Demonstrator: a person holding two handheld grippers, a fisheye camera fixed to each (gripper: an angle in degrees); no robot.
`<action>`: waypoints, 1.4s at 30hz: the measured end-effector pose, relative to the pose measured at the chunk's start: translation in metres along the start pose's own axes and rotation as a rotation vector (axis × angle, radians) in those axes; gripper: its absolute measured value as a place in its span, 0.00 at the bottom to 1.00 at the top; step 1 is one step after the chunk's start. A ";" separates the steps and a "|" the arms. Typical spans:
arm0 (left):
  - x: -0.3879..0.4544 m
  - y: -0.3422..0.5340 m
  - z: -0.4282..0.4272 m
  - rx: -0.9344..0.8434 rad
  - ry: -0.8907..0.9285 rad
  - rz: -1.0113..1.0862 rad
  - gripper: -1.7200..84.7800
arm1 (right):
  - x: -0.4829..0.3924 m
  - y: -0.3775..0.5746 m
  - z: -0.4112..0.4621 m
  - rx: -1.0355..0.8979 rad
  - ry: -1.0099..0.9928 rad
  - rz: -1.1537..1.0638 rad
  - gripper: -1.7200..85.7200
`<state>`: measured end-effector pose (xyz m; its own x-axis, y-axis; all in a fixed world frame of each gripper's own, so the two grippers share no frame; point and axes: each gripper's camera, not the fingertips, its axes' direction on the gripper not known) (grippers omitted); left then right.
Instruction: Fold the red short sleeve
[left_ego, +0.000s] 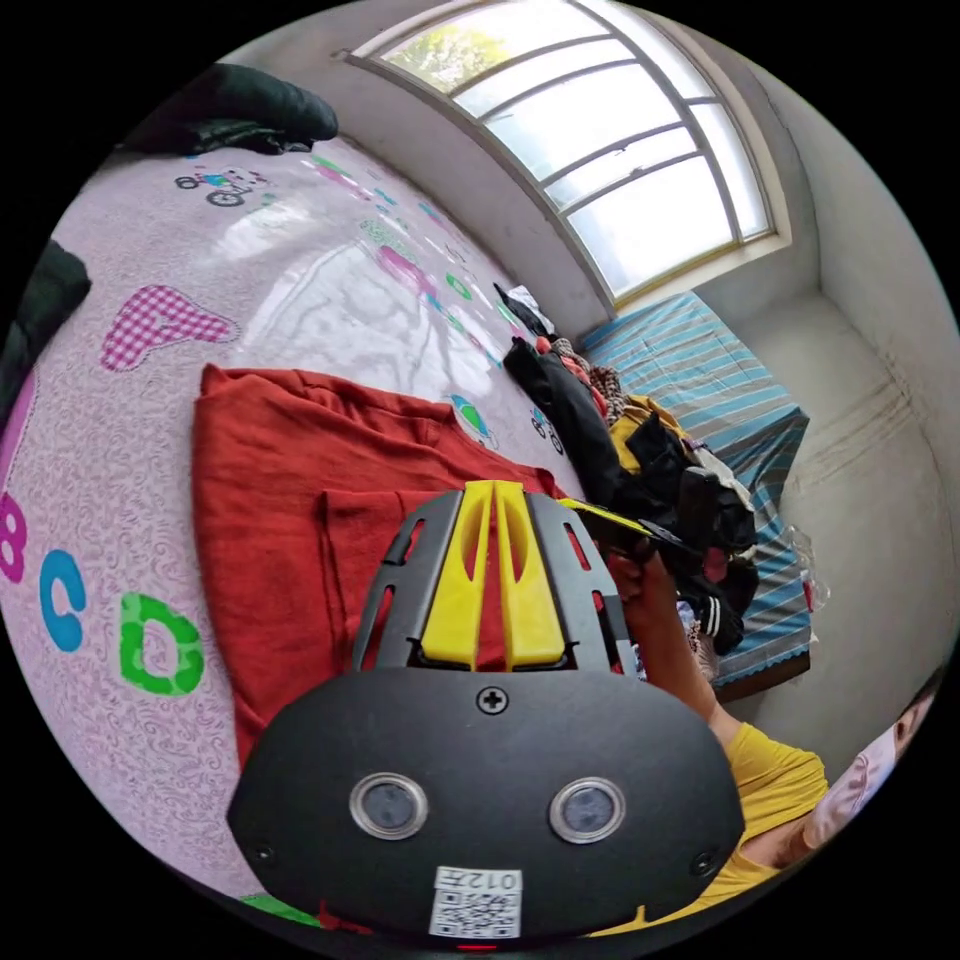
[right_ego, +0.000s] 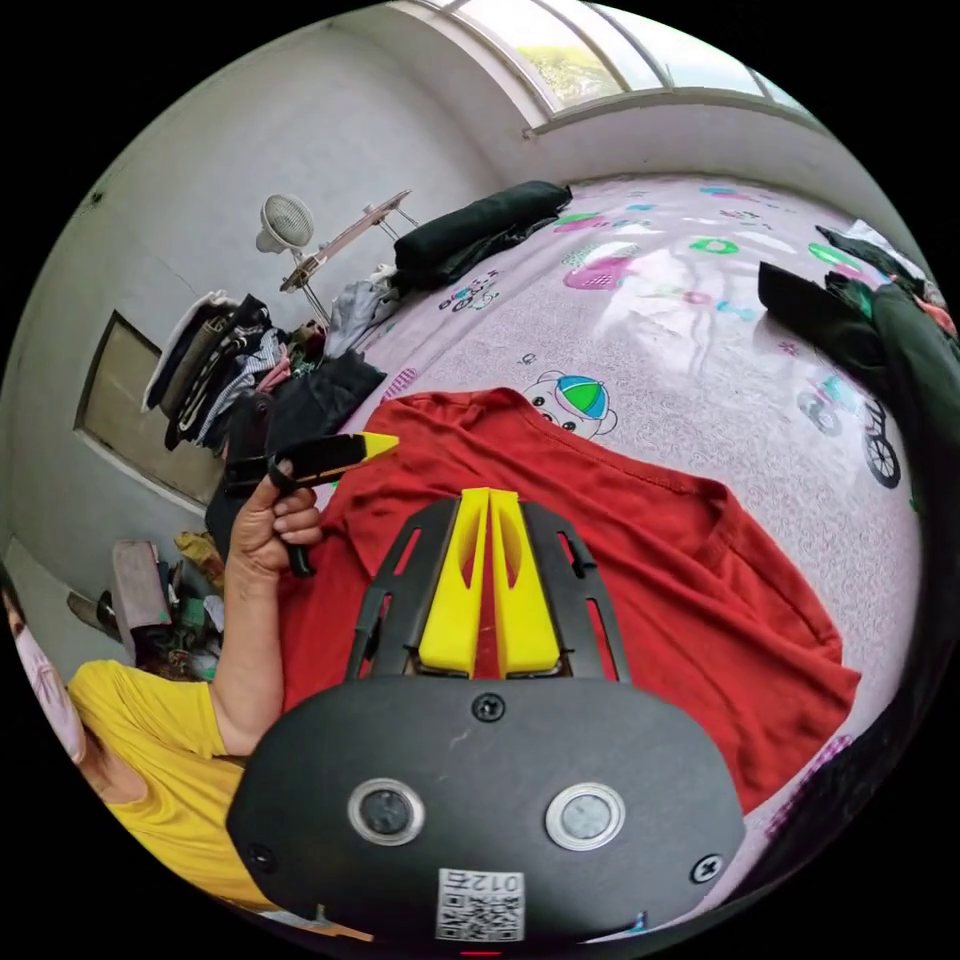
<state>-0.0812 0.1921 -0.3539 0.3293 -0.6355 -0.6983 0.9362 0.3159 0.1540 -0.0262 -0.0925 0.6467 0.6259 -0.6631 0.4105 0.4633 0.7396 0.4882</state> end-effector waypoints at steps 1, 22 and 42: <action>-0.003 0.001 -0.001 -0.014 -0.016 -0.008 0.02 | 0.000 -0.010 0.011 -0.039 0.001 -0.017 0.03; -0.003 0.011 -0.006 -0.059 -0.275 -0.081 0.02 | -0.006 -0.082 0.079 -0.263 -0.041 -0.127 0.03; 0.021 0.000 0.018 -0.026 -0.337 -0.085 0.02 | 0.010 -0.090 0.062 -0.089 -0.078 -0.006 0.03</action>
<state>-0.0717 0.1663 -0.3554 0.2764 -0.8560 -0.4369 0.9600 0.2668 0.0846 -0.1005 -0.1728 0.6546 0.5738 -0.6722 0.4679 0.5235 0.7404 0.4217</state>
